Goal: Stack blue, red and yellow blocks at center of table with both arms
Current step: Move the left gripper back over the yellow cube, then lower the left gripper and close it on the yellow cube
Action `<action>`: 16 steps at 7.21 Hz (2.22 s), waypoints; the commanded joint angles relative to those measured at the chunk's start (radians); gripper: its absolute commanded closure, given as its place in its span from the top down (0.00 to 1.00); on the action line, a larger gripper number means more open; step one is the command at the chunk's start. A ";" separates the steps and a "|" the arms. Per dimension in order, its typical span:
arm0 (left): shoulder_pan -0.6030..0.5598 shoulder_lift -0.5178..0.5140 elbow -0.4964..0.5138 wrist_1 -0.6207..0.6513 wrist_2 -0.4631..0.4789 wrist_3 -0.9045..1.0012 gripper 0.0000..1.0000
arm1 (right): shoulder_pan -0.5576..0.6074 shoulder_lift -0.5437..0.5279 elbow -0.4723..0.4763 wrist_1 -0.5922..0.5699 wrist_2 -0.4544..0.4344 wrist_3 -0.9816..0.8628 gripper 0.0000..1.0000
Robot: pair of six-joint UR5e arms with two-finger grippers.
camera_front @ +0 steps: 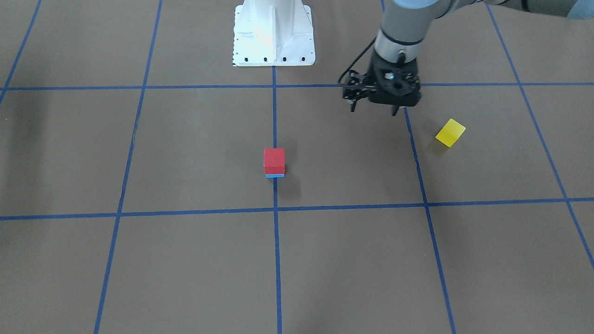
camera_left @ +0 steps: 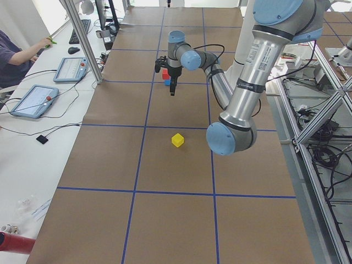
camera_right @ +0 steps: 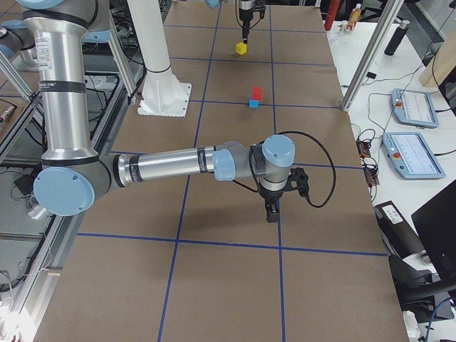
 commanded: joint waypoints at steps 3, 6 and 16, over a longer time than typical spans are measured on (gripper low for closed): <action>-0.017 0.289 0.042 -0.358 0.008 0.289 1.00 | 0.001 0.004 0.003 0.002 0.000 0.002 1.00; -0.014 0.293 0.083 -0.366 -0.001 0.595 1.00 | 0.001 0.004 -0.003 0.000 0.000 0.002 1.00; -0.011 0.288 0.305 -0.496 -0.001 0.640 1.00 | 0.001 0.003 -0.003 0.000 0.000 0.006 1.00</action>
